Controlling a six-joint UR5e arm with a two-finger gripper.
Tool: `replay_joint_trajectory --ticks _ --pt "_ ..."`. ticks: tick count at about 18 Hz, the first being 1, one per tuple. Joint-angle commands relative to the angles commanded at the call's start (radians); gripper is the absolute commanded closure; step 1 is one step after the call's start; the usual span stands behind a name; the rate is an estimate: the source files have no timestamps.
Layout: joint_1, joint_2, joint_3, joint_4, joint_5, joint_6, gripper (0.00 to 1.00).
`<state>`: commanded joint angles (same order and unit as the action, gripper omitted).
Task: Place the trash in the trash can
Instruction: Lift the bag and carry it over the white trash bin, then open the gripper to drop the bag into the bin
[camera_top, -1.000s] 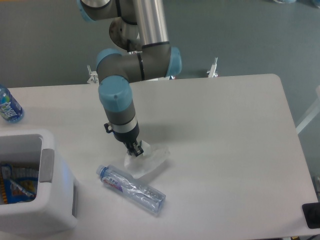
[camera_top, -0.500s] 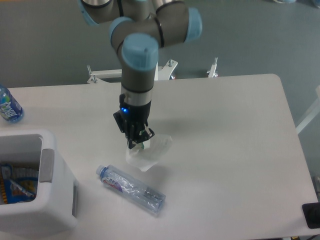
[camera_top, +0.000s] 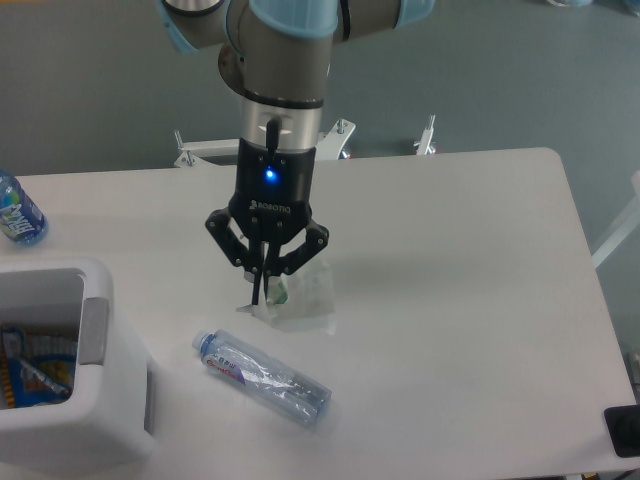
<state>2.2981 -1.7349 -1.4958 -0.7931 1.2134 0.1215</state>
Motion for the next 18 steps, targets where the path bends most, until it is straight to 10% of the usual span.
replay_joint_trajectory --ticks 13,18 --pt "-0.328 -0.126 0.141 0.005 0.0 -0.033 1.0" --pt "-0.342 -0.141 0.146 0.021 -0.009 -0.031 0.21"
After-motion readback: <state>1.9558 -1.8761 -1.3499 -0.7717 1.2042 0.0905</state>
